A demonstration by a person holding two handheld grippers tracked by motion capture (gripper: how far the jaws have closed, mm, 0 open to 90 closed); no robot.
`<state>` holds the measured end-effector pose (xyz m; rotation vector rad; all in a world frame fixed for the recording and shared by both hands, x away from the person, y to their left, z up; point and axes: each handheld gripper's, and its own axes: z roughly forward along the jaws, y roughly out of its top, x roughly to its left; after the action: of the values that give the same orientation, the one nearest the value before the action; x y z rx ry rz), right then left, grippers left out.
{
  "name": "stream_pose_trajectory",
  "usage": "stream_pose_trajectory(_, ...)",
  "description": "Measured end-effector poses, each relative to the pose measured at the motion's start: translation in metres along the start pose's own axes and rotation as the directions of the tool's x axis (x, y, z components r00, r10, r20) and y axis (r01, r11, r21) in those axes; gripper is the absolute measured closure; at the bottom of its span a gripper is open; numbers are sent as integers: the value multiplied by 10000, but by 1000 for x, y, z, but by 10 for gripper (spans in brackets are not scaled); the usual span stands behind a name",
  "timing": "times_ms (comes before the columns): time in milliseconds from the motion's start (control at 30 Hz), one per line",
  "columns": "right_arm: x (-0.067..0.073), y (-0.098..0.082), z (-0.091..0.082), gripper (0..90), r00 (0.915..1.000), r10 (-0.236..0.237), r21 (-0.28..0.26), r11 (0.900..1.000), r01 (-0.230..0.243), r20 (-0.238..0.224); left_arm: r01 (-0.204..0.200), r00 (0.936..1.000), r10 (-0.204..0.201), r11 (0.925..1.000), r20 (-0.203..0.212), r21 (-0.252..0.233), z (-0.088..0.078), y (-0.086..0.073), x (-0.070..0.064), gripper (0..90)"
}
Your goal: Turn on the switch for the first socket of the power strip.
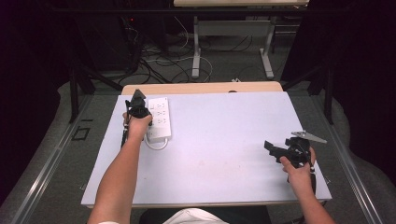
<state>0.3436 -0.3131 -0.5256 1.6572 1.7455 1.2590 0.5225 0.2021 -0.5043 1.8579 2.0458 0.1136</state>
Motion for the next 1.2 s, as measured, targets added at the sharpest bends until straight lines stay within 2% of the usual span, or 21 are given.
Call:
stream_pose_trajectory(200,0,0,0,47,10000,-1,179,9998,1,37,-28,9999,29,9999,111,-100,0,0,3,882)
stream_pose_trajectory(333,0,-1,1,47,10000,7,170,9999,-7,-18,-55,9996,63,9996,280,-269,1,-1,6,880)
stream_pose_trajectory(600,-1,-1,3,48,9999,26,193,9998,-24,-100,55,9991,-42,9995,424,-305,1,-1,8,877)
stream_pose_trajectory(933,-1,-1,4,49,9999,-12,213,9998,15,-159,23,9990,-9,9995,448,-327,1,-2,9,879)
stream_pose_trajectory(1000,-1,-1,4,49,9999,88,292,9995,-83,-142,-36,9995,43,9998,317,-221,3,-3,8,879)
stream_pose_trajectory(1067,0,-1,5,50,9999,97,165,9998,-95,-133,-50,9996,60,9994,282,-357,3,-3,7,898)
stream_pose_trajectory(1133,-1,-1,4,50,9999,7,308,9995,-2,-159,35,9997,-26,9992,236,-410,3,-4,6,897)
stream_pose_trajectory(1200,-1,-1,5,50,9997,136,247,9996,-132,-184,-126,9996,135,9992,248,-368,3,-4,7,897)
